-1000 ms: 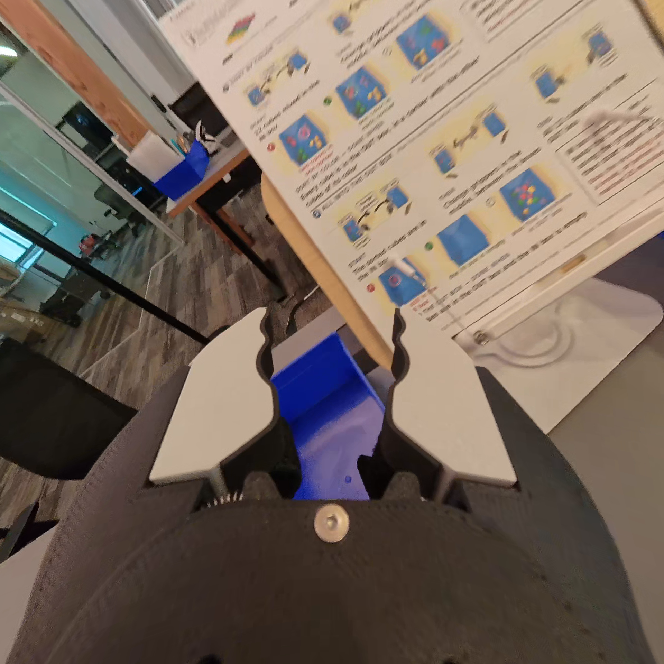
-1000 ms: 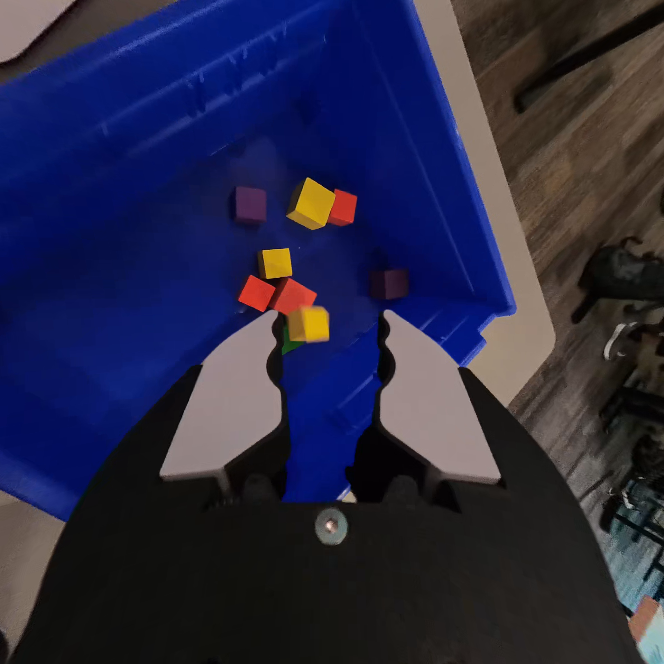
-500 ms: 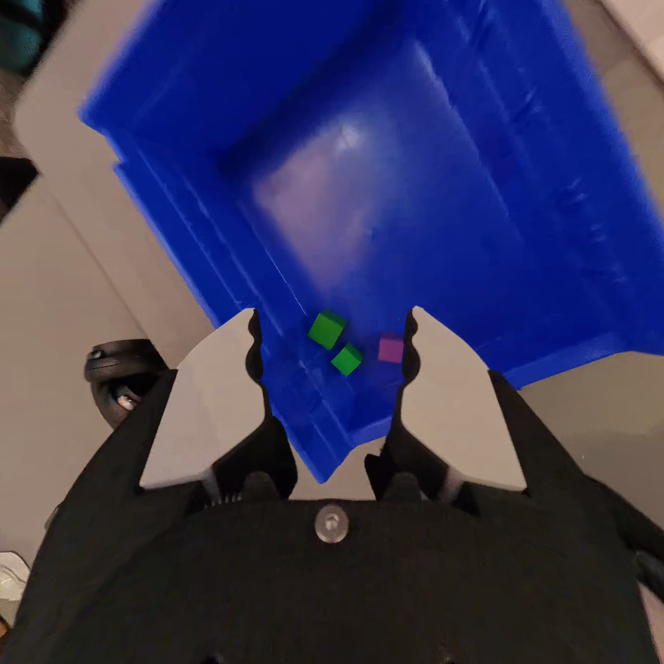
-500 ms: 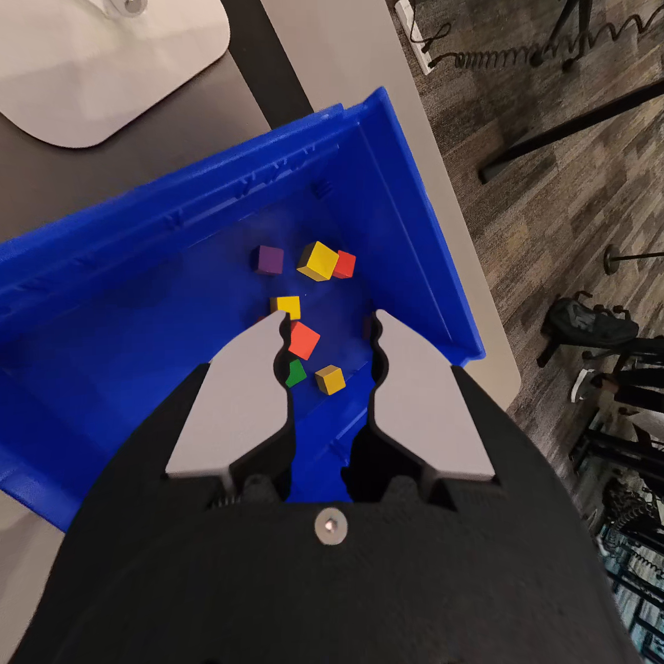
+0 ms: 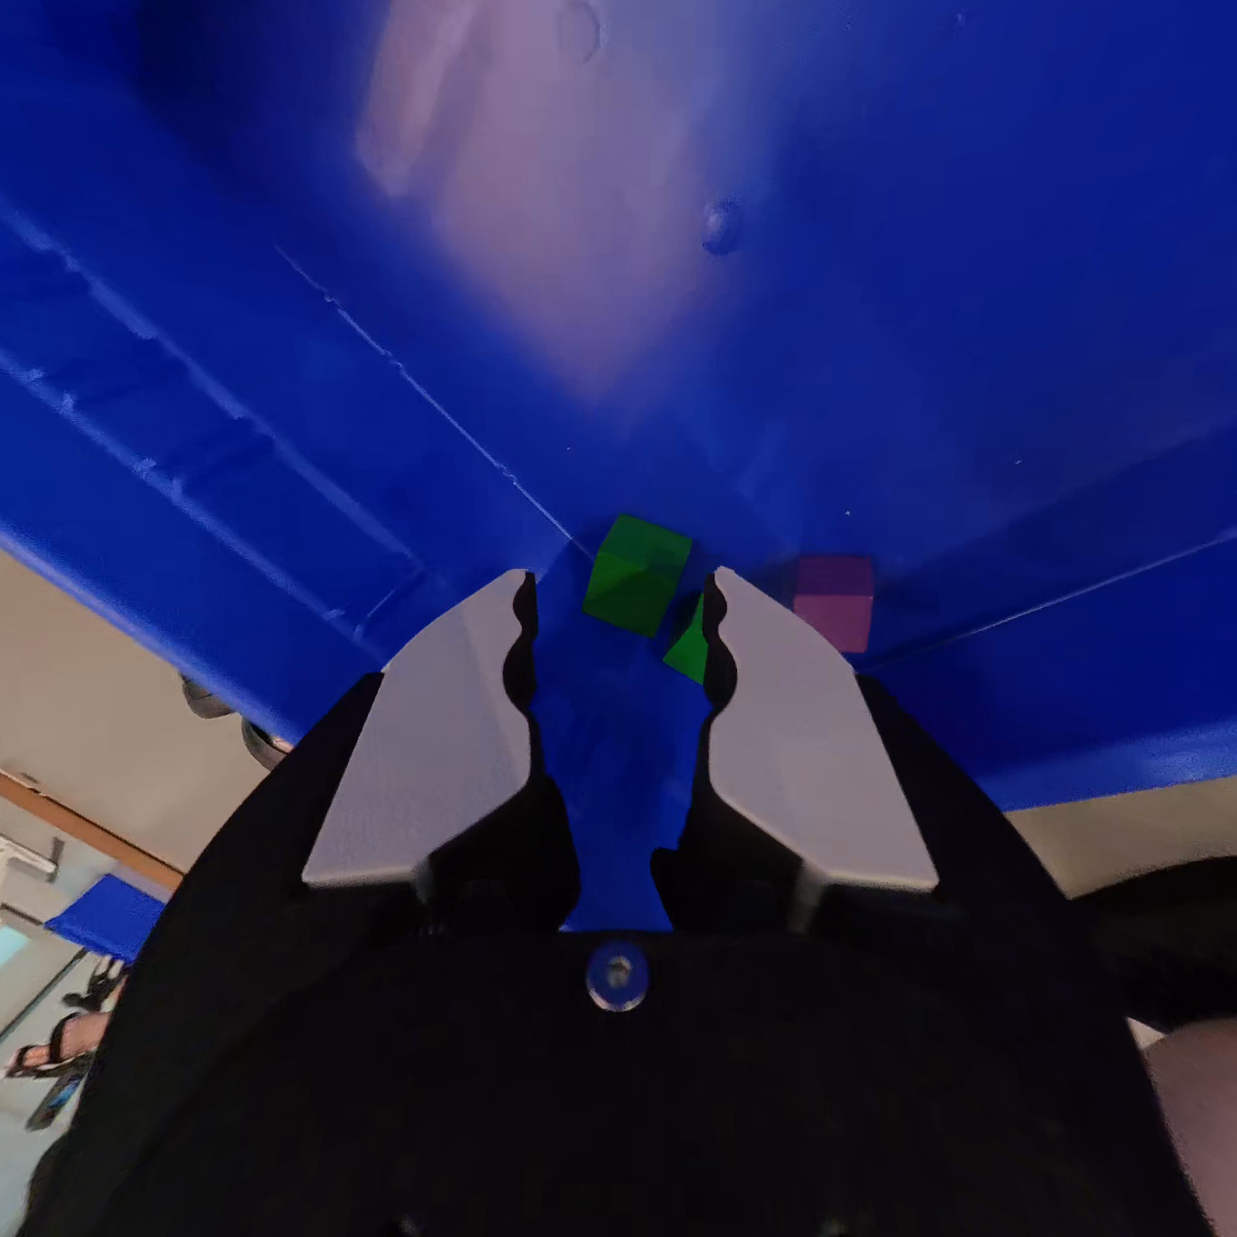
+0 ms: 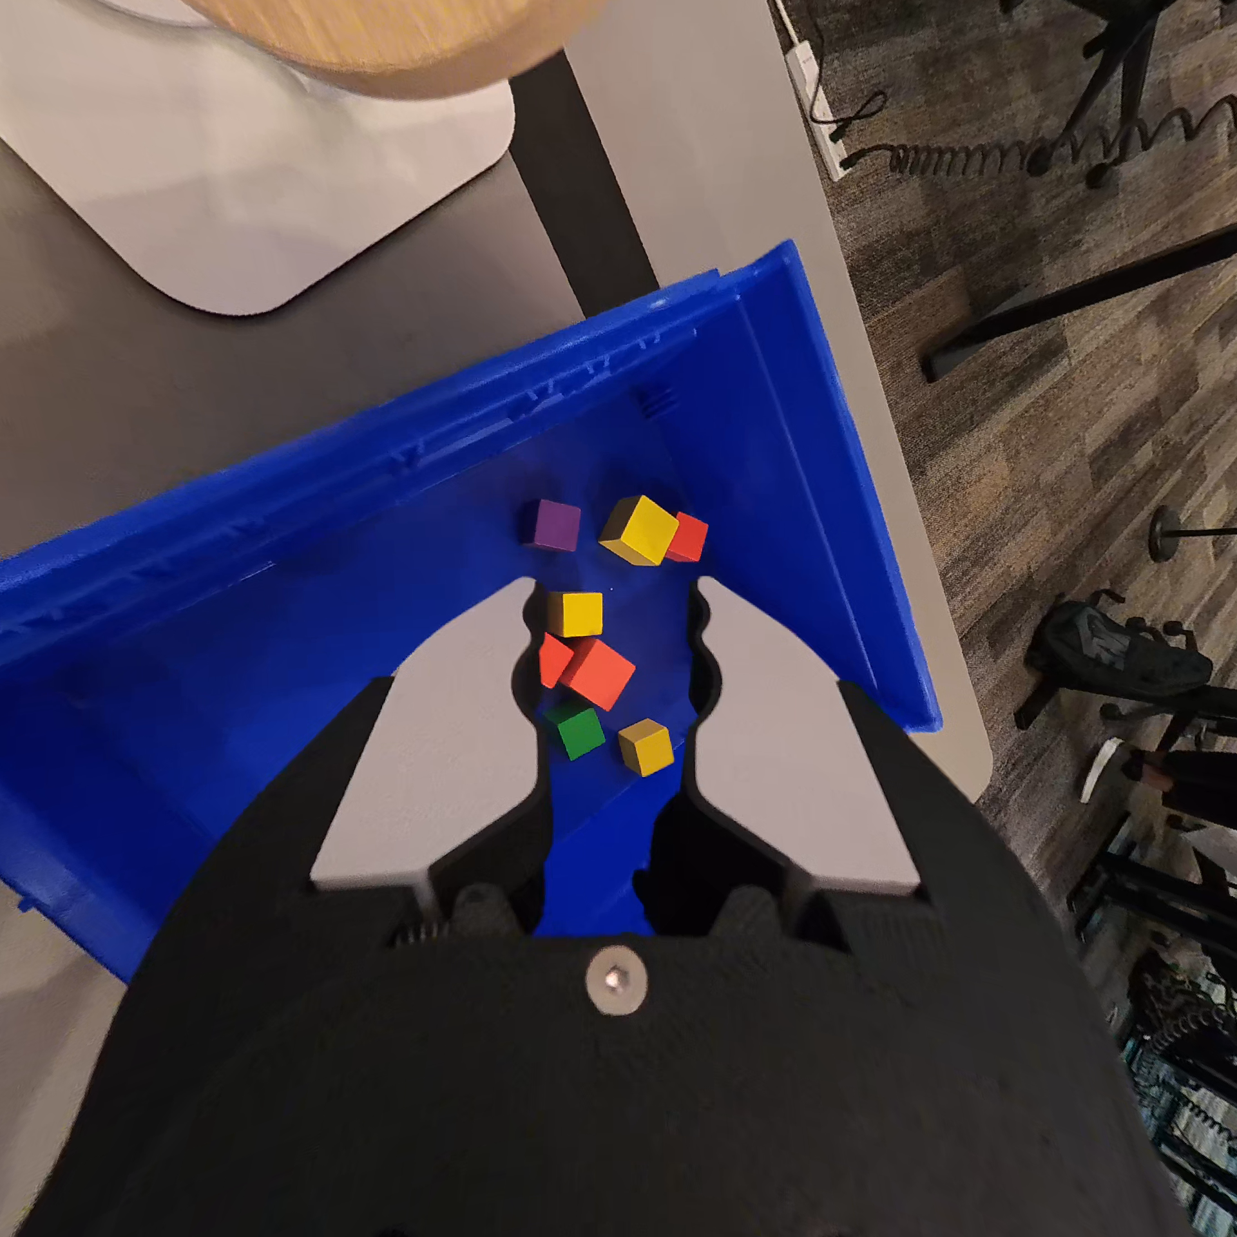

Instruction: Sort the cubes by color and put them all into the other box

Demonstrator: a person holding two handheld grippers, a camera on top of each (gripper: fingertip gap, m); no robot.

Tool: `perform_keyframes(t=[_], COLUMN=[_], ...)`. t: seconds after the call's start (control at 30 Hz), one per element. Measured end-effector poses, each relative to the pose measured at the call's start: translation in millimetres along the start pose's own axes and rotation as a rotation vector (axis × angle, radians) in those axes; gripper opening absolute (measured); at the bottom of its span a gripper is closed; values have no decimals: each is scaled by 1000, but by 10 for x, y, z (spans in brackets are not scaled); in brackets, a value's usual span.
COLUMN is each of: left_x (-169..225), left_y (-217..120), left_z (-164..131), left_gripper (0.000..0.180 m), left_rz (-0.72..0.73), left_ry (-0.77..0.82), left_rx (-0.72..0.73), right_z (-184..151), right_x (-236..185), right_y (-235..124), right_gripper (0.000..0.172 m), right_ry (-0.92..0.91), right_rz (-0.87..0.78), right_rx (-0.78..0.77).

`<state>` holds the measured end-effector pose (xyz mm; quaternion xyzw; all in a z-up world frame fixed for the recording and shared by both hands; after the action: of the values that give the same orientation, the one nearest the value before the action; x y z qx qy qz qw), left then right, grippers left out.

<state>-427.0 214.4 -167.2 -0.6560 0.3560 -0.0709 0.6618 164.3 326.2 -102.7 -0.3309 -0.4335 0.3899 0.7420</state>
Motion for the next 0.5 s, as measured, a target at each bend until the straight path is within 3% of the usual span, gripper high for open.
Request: perform_keyframes(t=[0.33,0.5], left_x=[45,30], left_y=[175,317], left_z=[29,6], left_gripper=[48,33], left_rz=[49,21], left_ry=[93,101], left_rx=[-116,-165], right_z=[55,74], right_x=[-44,-45], right_y=[1,-11], right_gripper=[40,39], right_ry=[-20,-22], right_rz=[14,11], right_rx=[16,32])
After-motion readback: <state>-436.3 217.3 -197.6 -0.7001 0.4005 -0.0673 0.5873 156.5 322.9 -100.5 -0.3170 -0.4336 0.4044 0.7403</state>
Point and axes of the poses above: each gripper's, where its closed fingertips meet, y out along the fingers, z out of its top, x = y × z across the jaws, the point moved 9 cm from there along -y, back along the fingers, and after that the axes turned 5 degrees about z, right-handed, at the moved point
